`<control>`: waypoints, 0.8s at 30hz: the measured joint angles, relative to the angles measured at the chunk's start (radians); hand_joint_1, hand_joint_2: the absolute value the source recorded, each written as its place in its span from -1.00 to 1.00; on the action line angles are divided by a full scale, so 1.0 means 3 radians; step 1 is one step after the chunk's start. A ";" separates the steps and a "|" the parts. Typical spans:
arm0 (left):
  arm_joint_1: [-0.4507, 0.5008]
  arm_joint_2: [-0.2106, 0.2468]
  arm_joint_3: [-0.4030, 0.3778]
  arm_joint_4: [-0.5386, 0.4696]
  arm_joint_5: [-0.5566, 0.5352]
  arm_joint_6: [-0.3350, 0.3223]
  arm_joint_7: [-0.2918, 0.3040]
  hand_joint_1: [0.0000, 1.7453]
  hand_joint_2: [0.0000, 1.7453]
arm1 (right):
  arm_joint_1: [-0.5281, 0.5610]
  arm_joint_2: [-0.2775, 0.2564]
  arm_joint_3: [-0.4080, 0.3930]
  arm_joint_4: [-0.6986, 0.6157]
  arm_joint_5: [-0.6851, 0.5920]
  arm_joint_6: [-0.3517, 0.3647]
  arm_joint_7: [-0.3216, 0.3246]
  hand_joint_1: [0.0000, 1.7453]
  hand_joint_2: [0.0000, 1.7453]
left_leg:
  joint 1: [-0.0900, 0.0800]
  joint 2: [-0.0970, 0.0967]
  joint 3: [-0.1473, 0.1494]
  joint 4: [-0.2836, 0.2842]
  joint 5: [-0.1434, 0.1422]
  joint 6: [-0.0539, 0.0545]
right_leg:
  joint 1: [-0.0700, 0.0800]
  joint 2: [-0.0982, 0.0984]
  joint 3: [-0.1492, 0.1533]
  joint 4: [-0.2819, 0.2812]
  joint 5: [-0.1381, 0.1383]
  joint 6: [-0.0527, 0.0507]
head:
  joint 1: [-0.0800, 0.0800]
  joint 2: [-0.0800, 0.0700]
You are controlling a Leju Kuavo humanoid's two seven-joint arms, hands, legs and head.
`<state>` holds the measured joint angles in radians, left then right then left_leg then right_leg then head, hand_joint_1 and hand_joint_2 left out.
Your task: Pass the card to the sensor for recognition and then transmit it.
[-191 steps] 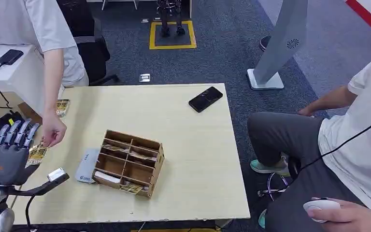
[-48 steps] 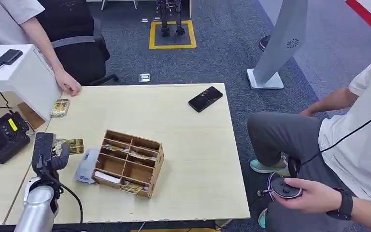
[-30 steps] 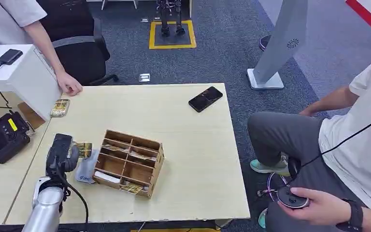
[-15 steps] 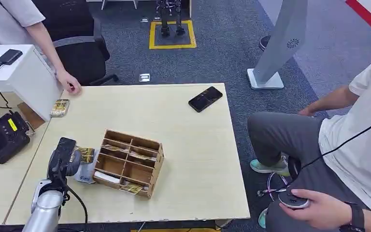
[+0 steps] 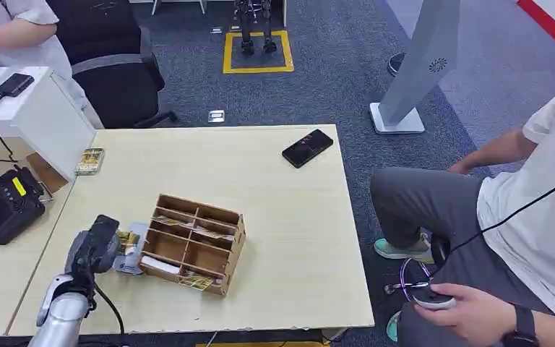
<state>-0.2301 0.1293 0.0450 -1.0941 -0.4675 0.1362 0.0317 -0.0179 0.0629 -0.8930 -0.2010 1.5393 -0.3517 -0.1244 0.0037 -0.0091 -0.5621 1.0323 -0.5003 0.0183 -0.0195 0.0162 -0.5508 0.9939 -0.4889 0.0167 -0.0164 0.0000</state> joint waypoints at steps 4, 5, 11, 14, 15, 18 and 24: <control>0.0001 0.0004 -0.0025 -0.0013 -0.0427 0.0052 0.0057 1.00 1.00 | 0.0000 0.0000 0.0000 -0.0001 0.0000 0.0008 -0.0010 -1.00 -1.00 | 0.0000 0.0000 0.0000 0.0000 0.0000 0.0000 | 0.0000 0.0000 0.0000 0.0000 0.0000 0.0000 | 0.0000 0.0000; 0.0002 0.0003 -0.0025 -0.0013 -0.0508 0.0057 0.0062 1.00 1.00 | 0.0000 0.0000 -0.0001 0.0000 0.0000 0.0011 -0.0010 -1.00 -1.00 | 0.0000 0.0000 0.0000 0.0000 0.0000 0.0000 | 0.0000 0.0000 0.0000 0.0000 0.0000 0.0000 | 0.0000 0.0000; 0.0007 0.0001 -0.0025 -0.0013 -0.0596 0.0070 0.0062 1.00 1.00 | 0.0001 0.0000 -0.0001 0.0000 0.0001 0.0027 -0.0011 -1.00 -1.00 | 0.0000 0.0000 0.0001 0.0000 0.0000 0.0000 | 0.0000 0.0000 0.0000 0.0001 0.0000 0.0000 | 0.0000 0.0000; 0.0007 0.0001 -0.0027 -0.0013 -0.0626 0.0070 0.0062 1.00 1.00 | 0.0001 0.0000 -0.0003 -0.0001 0.0000 0.0027 -0.0011 -1.00 -1.00 | 0.0000 0.0000 0.0001 0.0000 0.0000 0.0000 | 0.0000 0.0000 0.0000 0.0001 0.0000 0.0000 | 0.0000 0.0000; 0.0008 0.0001 -0.0027 -0.0013 -0.0677 0.0070 0.0062 1.00 1.00 | 0.0001 0.0000 -0.0001 0.0000 0.0001 0.0032 -0.0011 -1.00 -1.00 | 0.0000 0.0000 0.0001 0.0000 0.0000 0.0000 | 0.0000 0.0000 0.0000 0.0001 0.0000 0.0000 | 0.0000 0.0000; 0.0019 -0.0004 -0.0027 -0.0013 -0.0843 0.0067 0.0063 1.00 1.00 | 0.0001 0.0000 -0.0003 -0.0001 0.0000 0.0042 -0.0011 -1.00 -1.00 | 0.0000 0.0000 0.0001 0.0000 0.0000 0.0000 | 0.0000 0.0000 0.0000 0.0000 0.0000 0.0000 | 0.0000 0.0000; 0.0069 -0.0036 -0.0028 -0.0017 -0.1177 0.0083 0.0072 1.00 1.00 | 0.0002 0.0000 -0.0003 -0.0001 0.0001 0.0046 -0.0022 -1.00 -1.00 | 0.0000 0.0000 0.0001 0.0000 0.0000 0.0000 | 0.0000 0.0000 0.0001 0.0000 0.0000 0.0000 | 0.0000 0.0000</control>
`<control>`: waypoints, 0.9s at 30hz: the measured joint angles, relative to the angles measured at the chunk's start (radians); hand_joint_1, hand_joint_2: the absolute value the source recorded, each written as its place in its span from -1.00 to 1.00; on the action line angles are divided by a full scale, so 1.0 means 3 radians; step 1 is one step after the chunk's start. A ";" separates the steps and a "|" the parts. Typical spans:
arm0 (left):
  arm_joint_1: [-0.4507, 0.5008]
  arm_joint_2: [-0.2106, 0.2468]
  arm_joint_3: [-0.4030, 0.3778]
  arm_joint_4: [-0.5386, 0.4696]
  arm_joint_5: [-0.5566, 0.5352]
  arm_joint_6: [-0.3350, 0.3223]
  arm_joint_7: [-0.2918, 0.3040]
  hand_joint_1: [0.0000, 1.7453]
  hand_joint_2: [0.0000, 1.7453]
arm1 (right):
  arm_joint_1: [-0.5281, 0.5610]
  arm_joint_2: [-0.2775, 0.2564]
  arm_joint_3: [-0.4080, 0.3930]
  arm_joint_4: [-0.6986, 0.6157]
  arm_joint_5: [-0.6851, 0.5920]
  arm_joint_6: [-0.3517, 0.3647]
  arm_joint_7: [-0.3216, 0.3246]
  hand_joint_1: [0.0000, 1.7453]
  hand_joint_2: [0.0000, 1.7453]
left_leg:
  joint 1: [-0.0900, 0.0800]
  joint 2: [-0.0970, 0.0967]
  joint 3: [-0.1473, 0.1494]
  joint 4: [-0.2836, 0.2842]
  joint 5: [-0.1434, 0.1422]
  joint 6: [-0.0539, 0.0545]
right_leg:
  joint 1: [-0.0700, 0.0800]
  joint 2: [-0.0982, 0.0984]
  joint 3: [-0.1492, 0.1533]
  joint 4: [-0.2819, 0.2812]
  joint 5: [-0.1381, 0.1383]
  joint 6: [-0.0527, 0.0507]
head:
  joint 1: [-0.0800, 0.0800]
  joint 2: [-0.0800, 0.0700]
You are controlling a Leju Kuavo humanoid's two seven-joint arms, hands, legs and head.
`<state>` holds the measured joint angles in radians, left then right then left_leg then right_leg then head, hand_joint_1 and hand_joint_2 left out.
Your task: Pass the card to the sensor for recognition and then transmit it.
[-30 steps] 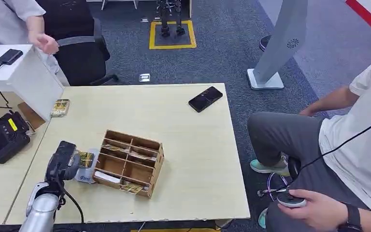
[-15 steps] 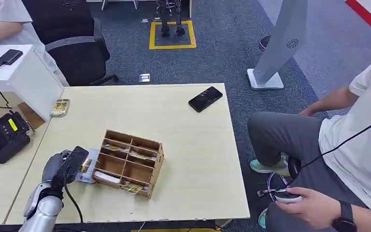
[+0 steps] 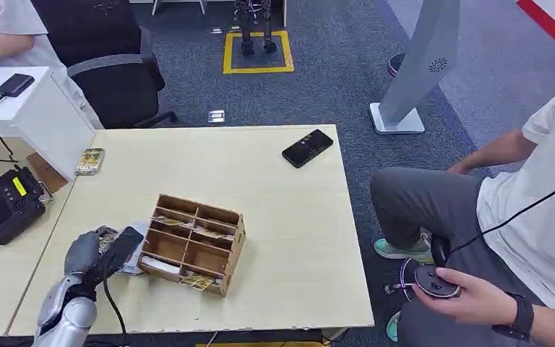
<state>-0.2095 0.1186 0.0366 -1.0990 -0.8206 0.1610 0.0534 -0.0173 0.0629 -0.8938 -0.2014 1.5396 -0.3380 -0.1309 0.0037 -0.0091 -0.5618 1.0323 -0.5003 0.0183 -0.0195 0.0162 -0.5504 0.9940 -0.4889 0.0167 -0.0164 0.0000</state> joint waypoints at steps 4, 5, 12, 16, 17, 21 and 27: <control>0.0031 -0.0042 -0.0004 -0.0004 -0.0141 0.0045 0.0018 1.00 1.00 | 0.0000 0.0000 0.0001 0.0000 -0.0001 0.0001 -0.0020 -1.00 -1.00 | 0.0000 0.0000 0.0002 0.0000 0.0000 0.0000 | 0.0000 0.0000 0.0002 0.0000 0.0000 0.0000 | 0.0000 0.0000; 0.0036 -0.0046 -0.0005 -0.0011 -0.0157 0.0050 0.0024 1.00 1.00 | 0.0000 0.0000 0.0001 0.0000 -0.0001 0.0001 -0.0024 -1.00 -1.00 | 0.0000 0.0000 0.0002 0.0000 0.0000 0.0000 | 0.0000 -0.0001 0.0002 0.0000 0.0000 0.0000 | 0.0000 0.0000; 0.0048 -0.0131 0.0028 -0.0072 0.0356 -0.0239 -0.0119 1.00 1.00 | 0.0000 0.0000 0.0001 0.0000 0.0000 0.0004 -0.0019 -1.00 -1.00 | 0.0000 -0.0010 0.0004 0.0000 0.0003 0.0003 | 0.0000 -0.0014 0.0009 0.0000 -0.0001 0.0001 | 0.0000 0.0000; 0.0067 -0.0189 0.0092 -0.0106 0.0866 -0.0415 -0.0311 1.00 1.00 | 0.0001 0.0000 0.0005 0.0000 -0.0001 -0.0005 -0.0023 -1.00 -1.00 | 0.0000 -0.0011 0.0004 0.0000 0.0003 0.0004 | -0.0002 -0.0015 0.0010 0.0000 -0.0001 0.0001 | -0.0001 0.0000; 0.0081 -0.0209 0.0142 -0.0136 0.1274 -0.0486 -0.0419 1.00 1.00 | 0.0002 0.0000 0.0009 0.0001 0.0000 -0.0010 -0.0024 -1.00 -1.00 | 0.0000 -0.0010 0.0004 0.0000 0.0003 0.0004 | -0.0002 -0.0015 0.0009 0.0000 -0.0001 0.0001 | 0.0000 0.0000; 0.0056 -0.0267 0.0366 -0.0288 0.2367 -0.0347 -0.0714 1.00 1.00 | 0.0002 0.0000 0.0039 0.0001 0.0000 -0.0043 -0.0024 -1.00 -1.00 | 0.0000 -0.0007 0.0002 0.0001 0.0004 0.0004 | 0.0000 -0.0012 0.0004 0.0000 0.0000 0.0000 | 0.0000 0.0000; -0.0295 -0.0229 0.0553 -0.0423 0.2926 -0.0035 -0.0914 1.00 1.00 | -0.0012 0.0000 0.0083 0.0001 0.0000 -0.0061 -0.0016 -1.00 -1.00 | 0.0001 -0.0011 0.0000 0.0002 0.0006 0.0003 | 0.0001 -0.0016 0.0005 0.0002 0.0001 0.0000 | 0.0000 0.0000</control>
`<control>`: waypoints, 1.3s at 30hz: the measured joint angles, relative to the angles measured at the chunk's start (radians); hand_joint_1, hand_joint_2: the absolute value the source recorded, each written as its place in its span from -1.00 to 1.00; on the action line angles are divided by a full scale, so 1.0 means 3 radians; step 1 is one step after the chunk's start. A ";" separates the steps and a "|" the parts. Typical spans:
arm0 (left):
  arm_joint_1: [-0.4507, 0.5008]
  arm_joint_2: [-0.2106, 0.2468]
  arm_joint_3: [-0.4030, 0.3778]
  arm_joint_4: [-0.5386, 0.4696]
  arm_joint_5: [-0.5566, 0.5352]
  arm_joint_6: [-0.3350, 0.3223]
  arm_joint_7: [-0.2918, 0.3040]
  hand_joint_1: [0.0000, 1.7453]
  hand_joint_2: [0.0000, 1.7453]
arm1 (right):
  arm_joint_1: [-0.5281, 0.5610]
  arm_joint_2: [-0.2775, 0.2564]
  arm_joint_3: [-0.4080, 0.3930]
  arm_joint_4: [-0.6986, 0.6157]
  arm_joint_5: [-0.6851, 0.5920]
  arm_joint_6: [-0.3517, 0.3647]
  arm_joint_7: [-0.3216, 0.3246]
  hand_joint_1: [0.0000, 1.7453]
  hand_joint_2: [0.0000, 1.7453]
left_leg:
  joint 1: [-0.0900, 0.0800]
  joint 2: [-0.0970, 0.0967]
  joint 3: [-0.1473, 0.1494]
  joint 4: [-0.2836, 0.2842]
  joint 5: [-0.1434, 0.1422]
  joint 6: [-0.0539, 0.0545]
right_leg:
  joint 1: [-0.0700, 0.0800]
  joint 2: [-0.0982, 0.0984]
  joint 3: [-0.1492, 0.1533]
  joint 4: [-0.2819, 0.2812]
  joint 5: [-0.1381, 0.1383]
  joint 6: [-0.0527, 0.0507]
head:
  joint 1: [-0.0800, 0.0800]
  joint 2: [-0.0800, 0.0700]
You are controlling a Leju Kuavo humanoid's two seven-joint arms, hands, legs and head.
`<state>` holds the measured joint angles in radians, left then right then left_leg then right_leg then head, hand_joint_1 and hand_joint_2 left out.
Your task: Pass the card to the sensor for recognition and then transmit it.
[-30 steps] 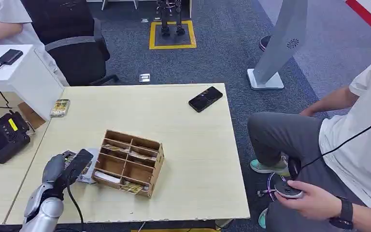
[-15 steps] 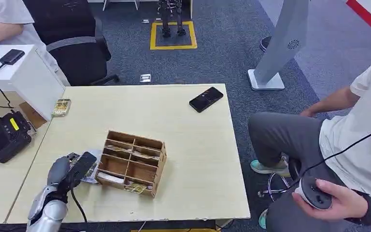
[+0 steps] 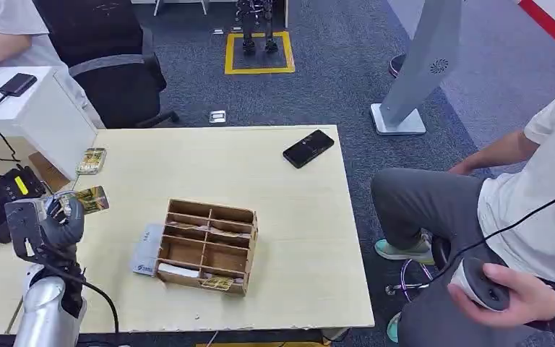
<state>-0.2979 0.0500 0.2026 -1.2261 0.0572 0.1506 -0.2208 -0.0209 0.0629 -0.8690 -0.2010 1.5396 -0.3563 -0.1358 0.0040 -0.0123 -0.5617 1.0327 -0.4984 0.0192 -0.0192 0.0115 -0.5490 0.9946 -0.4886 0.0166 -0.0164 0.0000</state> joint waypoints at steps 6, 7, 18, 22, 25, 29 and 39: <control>-0.0229 0.0065 0.0009 -0.0065 0.0127 0.0160 -0.0071 1.00 1.00 | -0.0004 0.0000 0.0015 0.0000 0.0000 0.0000 0.0002 -1.00 -1.00 | 0.0000 0.0001 0.0000 0.0000 0.0000 0.0000 | -0.0001 0.0001 -0.0001 0.0001 0.0000 0.0000 | 0.0000 0.0000; -0.0251 0.0072 0.0008 -0.0070 0.0132 0.0179 -0.0079 1.00 1.00 | -0.0005 0.0000 0.0020 0.0000 0.0000 0.0000 0.0001 -1.00 -1.00 | 0.0000 0.0001 0.0000 0.0000 0.0000 0.0000 | -0.0001 0.0001 -0.0001 0.0000 0.0000 0.0000 | 0.0001 0.0000; -0.0319 0.0109 0.0009 -0.0076 0.0144 0.0207 -0.0095 1.00 1.00 | -0.0007 0.0000 0.0060 0.0000 0.0000 0.0000 0.0000 -1.00 -1.00 | -0.0001 0.0001 0.0000 0.0000 0.0000 0.0000 | -0.0001 0.0003 -0.0001 0.0000 0.0000 0.0000 | 0.0000 0.0000; -0.0319 0.0109 0.0009 -0.0076 0.0144 0.0209 -0.0095 1.00 1.00 | -0.0006 0.0000 0.0065 0.0000 0.0000 0.0000 0.0000 -1.00 -1.00 | -0.0001 0.0002 0.0000 0.0000 0.0000 0.0000 | -0.0001 0.0004 -0.0001 0.0000 0.0000 0.0000 | 0.0000 0.0000; -0.0319 0.0109 0.0009 -0.0076 0.0144 0.0209 -0.0096 1.00 1.00 | -0.0007 0.0000 0.0066 0.0000 0.0000 0.0000 0.0000 -1.00 -1.00 | -0.0001 0.0002 0.0000 0.0000 0.0000 0.0000 | -0.0001 0.0004 -0.0001 0.0000 0.0000 0.0000 | 0.0000 0.0000; -0.0321 0.0109 0.0008 -0.0076 0.0145 0.0237 -0.0113 1.00 1.00 | -0.0006 0.0000 0.0067 0.0000 0.0000 -0.0001 0.0000 -1.00 -1.00 | -0.0001 0.0002 -0.0001 0.0000 0.0000 0.0000 | -0.0001 0.0004 -0.0001 0.0000 0.0000 0.0000 | 0.0000 0.0000; -0.0613 0.0525 -0.0284 -0.0057 -0.3434 0.1560 -0.0272 1.00 1.00 | -0.0010 -0.0025 0.0256 0.0000 0.0000 0.0123 -0.0069 -1.00 -1.00 | 0.0002 0.0000 -0.0003 0.0001 0.0002 0.0001 | -0.0001 0.0001 -0.0005 0.0001 0.0004 -0.0002 | 0.0001 0.0000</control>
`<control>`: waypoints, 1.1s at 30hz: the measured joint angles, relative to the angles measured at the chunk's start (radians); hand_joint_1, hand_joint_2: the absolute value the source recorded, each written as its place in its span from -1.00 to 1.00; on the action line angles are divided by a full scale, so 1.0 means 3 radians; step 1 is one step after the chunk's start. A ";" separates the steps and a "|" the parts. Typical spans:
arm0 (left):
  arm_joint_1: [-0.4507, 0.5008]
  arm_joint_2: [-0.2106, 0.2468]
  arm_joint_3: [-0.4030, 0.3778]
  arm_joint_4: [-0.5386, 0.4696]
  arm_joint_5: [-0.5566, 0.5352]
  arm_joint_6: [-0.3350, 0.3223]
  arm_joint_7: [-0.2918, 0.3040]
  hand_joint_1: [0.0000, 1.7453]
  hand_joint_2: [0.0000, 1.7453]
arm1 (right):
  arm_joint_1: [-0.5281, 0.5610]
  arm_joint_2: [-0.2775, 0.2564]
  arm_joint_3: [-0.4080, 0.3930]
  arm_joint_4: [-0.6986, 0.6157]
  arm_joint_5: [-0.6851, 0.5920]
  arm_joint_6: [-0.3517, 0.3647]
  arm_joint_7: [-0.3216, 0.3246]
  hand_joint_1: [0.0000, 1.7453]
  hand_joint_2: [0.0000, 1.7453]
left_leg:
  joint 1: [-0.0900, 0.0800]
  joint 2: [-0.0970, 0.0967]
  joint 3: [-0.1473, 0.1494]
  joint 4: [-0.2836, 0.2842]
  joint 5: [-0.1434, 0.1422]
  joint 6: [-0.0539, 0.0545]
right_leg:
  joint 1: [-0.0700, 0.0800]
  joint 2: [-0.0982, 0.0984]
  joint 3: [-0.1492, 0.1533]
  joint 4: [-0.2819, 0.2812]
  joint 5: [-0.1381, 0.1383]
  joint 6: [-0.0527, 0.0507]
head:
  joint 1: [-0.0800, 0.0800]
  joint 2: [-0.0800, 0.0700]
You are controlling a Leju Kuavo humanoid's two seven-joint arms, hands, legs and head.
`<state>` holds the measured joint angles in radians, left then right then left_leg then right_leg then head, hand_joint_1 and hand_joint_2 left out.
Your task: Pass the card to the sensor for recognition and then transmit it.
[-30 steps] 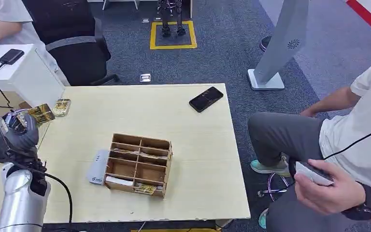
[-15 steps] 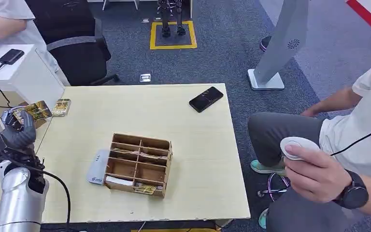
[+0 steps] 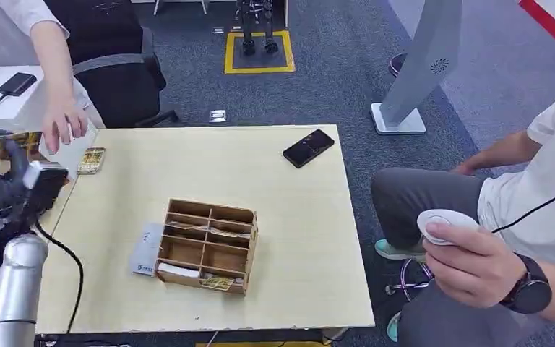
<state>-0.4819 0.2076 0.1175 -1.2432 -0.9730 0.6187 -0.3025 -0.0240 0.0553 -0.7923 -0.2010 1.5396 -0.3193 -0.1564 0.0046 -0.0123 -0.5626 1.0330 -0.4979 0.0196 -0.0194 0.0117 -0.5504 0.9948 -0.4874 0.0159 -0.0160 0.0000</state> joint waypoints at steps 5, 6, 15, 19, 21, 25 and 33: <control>-0.0098 0.0137 -0.0039 0.0081 -0.0528 0.0042 0.0029 1.00 1.00 | -0.0014 -0.0005 0.0083 0.0000 0.0000 -0.0001 0.0000 -1.00 -1.00 | 0.0000 0.0021 0.0000 0.0000 0.0000 -0.0001 | 0.0001 0.0022 -0.0008 0.0001 0.0005 -0.0004 | 0.0003 0.0000; -0.0128 0.0150 -0.0041 0.0101 -0.0313 0.0051 0.0038 1.00 1.00 | -0.0009 -0.0006 0.0084 0.0000 -0.0001 -0.0001 0.0005 -1.00 -1.00 | 0.0000 0.0022 0.0000 0.0000 0.0000 -0.0001 | 0.0001 0.0023 -0.0008 0.0001 0.0005 -0.0003 | 0.0000 0.0000; -0.0255 0.0217 -0.0043 0.0212 -0.0098 0.0068 0.0065 1.00 1.00 | -0.0009 -0.0008 0.0130 0.0000 -0.0001 -0.0001 0.0025 -1.00 -1.00 | -0.0001 0.0023 -0.0001 0.0000 0.0000 -0.0001 | 0.0001 0.0025 -0.0009 0.0000 0.0005 -0.0003 | 0.0001 0.0000; -0.0279 0.0219 -0.0043 0.0249 -0.0111 0.0069 0.0065 1.00 1.00 | -0.0011 -0.0008 0.0141 0.0001 -0.0001 -0.0001 0.0015 -1.00 -1.00 | -0.0001 0.0022 -0.0001 0.0000 0.0000 -0.0001 | 0.0001 0.0024 -0.0009 0.0000 0.0005 -0.0003 | 0.0001 0.0000; -0.0291 0.0222 -0.0044 0.0271 -0.0122 0.0076 0.0066 1.00 1.00 | -0.0011 -0.0008 0.0145 0.0001 -0.0001 -0.0003 0.0008 -1.00 -1.00 | -0.0001 0.0022 -0.0001 0.0000 0.0000 -0.0001 | 0.0001 0.0023 -0.0009 0.0001 0.0005 -0.0003 | 0.0001 0.0000; -0.0324 0.0226 -0.0044 0.0318 -0.0131 0.0076 0.0070 1.00 1.00 | -0.0011 -0.0008 0.0149 0.0001 -0.0001 -0.0004 0.0003 -1.00 -1.00 | -0.0001 0.0023 -0.0001 0.0000 0.0000 -0.0001 | 0.0001 0.0024 -0.0009 0.0001 0.0005 -0.0003 | 0.0001 0.0000; -0.0330 0.0235 -0.0046 0.0373 0.0068 -0.0006 0.0029 -1.00 1.00 | -0.0011 -0.0008 0.0150 0.0001 -0.0001 -0.0004 -0.0001 -1.00 -1.00 | -0.0001 0.0024 -0.0002 0.0000 0.0000 -0.0001 | 0.0001 0.0024 -0.0010 0.0001 0.0005 -0.0003 | 0.0003 0.0000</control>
<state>-0.5809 0.2781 0.1038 -1.1315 -0.9525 0.6168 -0.2937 -0.0274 0.0530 -0.7473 -0.2007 1.5393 -0.3204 -0.1568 0.0043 -0.0053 -0.5632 1.0331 -0.4979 0.0194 -0.0190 0.0189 -0.5534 0.9950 -0.4859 0.0149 -0.0153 0.0000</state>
